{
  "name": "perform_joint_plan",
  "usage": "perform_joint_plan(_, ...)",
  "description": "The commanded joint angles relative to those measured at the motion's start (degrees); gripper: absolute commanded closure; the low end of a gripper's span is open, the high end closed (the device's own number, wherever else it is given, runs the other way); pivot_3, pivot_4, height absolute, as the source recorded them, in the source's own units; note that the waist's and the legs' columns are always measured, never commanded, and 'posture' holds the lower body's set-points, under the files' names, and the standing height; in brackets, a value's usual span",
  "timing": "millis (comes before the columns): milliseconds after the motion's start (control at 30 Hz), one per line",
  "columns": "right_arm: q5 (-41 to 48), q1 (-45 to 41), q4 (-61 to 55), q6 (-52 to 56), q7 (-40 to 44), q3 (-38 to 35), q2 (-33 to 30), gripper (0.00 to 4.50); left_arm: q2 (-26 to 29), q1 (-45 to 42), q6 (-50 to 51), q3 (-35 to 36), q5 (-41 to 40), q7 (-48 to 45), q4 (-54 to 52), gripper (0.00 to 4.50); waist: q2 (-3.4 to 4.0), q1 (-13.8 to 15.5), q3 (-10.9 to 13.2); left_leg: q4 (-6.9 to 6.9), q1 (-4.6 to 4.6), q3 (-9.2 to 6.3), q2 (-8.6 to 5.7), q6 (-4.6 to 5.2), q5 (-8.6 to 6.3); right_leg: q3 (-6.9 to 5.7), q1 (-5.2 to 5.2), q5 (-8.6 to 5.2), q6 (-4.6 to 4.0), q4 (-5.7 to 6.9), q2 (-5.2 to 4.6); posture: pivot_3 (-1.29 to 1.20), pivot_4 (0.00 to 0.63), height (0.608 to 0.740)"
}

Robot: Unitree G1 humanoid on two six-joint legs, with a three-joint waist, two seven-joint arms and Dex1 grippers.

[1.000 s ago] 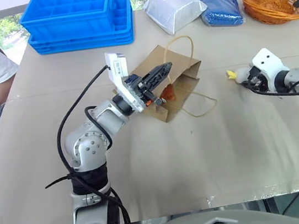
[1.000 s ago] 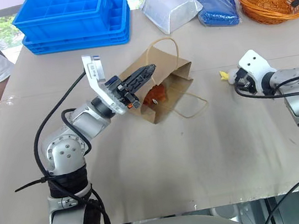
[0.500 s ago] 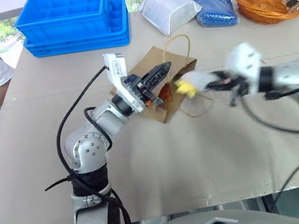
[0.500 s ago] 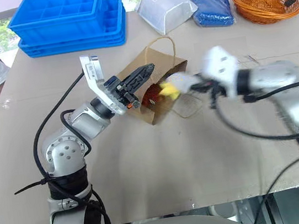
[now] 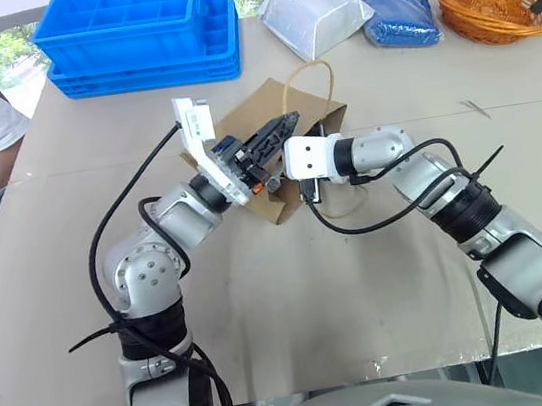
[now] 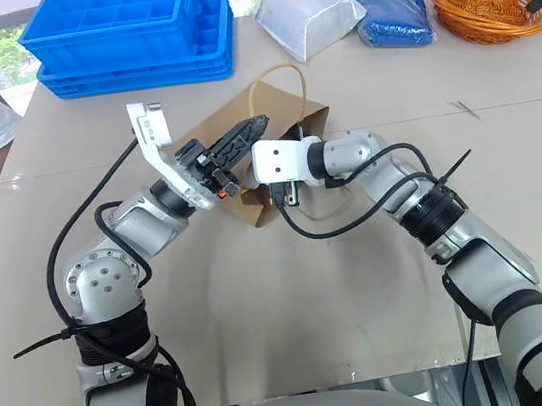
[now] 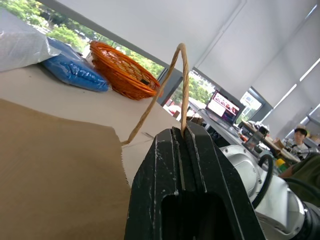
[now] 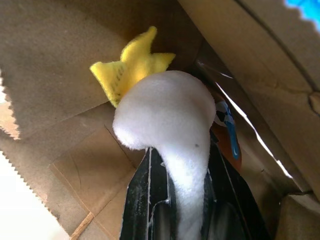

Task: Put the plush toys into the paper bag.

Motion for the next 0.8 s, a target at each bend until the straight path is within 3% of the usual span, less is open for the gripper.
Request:
perform_joint_plan(33, 0.77, -2.52, 4.91, -5.52, 1.03, -2.35, 2.94, 4.49, -1.34, 0.31, 0.3, -1.57, -2.52, 0.42, -3.74, 4.5, 0.0, -0.04, 0.0, 0.0, 0.0, -0.01, 0.0, -0.03, 0.02, 0.0, 0.01, 0.0, 0.0, 0.0, 0.01, 0.0, 0.15, 0.74)
perform_joint_plan(67, 0.54, -2.3, 5.53, -6.33, 0.94, -2.79, 2.89, 3.68, -1.39, 0.38, 0.31, -1.34, -2.68, 0.71, -3.77, 4.5, 0.0, -0.05, 0.0, 0.0, 0.01, -0.01, 0.0, -0.05, 0.03, 0.0, 0.01, 0.0, 0.0, 0.0, 0.01, 0.0, 0.15, 0.74)
perform_joint_plan(100, 0.39, -1.78, 5.29, -6.77, 0.84, -3.36, 2.51, 3.43, -1.43, 0.53, 0.3, -1.12, -2.8, 1.0, -3.92, 4.5, 0.0, -0.06, 0.0, 0.0, 0.01, -0.01, 0.01, -0.07, 0.04, 0.0, 0.01, 0.0, 0.0, 0.01, 0.01, 0.0, 0.15, 0.74)
perform_joint_plan(133, 0.46, -1.14, 4.47, -6.63, 0.87, -4.0, 1.99, 2.77, -1.4, 0.66, 0.26, -0.83, -2.84, 1.23, -3.96, 4.5, 0.0, -0.06, 0.0, 0.0, 0.01, -0.03, 0.01, -0.07, 0.05, 0.01, 0.01, 0.0, 0.0, 0.03, 0.01, 0.0, 0.15, 0.74)
perform_joint_plan(233, 2.46, 3.2, -3.84, -2.26, 2.23, -7.16, -1.64, 1.36, -0.76, 1.17, -0.26, 0.12, -2.42, 1.58, -3.64, 4.5, 0.0, 0.21, 0.0, 0.0, -0.02, -0.11, 0.0, -0.08, 0.05, 0.0, 0.02, 0.0, 0.0, 0.03, -0.02, 0.0, 0.15, 0.74)
perform_joint_plan(400, 9.16, 13.04, -23.73, 12.5, 4.89, -14.11, -8.75, 1.36, 0.33, 1.06, -1.57, 0.66, -0.81, 1.08, -2.01, 4.5, 0.01, 0.54, 0.01, 0.0, -0.12, -0.27, -0.07, -0.07, 0.04, 0.0, 0.02, 0.0, 0.0, -0.01, -0.23, 0.0, 0.15, 0.74)
perform_joint_plan(633, 22.35, 24.98, -48.7, 42.72, 1.65, -26.89, -16.51, 1.36, 2.1, -0.28, -3.17, 0.09, 2.08, -1.52, 0.75, 4.5, 0.02, 0.18, 0.01, 0.01, -0.05, -0.2, -0.01, -0.07, 0.05, -0.01, 0.06, -0.01, -0.02, 0.03, -0.17, 0.0, 0.15, 0.74)
perform_joint_plan(733, 25.9, 27.73, -54.36, 47.89, -0.01, -29.61, -17.1, 1.36, 2.23, -1.24, -3.57, -0.19, 2.87, -2.74, 2.2, 4.5, 0.02, 0.28, 0.01, 0.02, -0.03, -0.21, -0.02, -0.06, 0.05, -0.03, 0.1, -0.01, -0.02, 0.04, -0.01, 0.0, 0.15, 0.74)
perform_joint_plan(800, 24.32, 26.57, -53.38, 48.15, -2.1, -26.97, -16.15, 1.36, 1.81, -1.58, -3.77, -0.49, 3.05, -3.04, 2.9, 4.5, 0.02, 0.08, 0.01, 0.02, -0.01, -0.13, -0.02, -0.05, 0.04, -0.04, 0.1, -0.01, -0.02, 0.03, 0.01, 0.0, 0.15, 0.74)
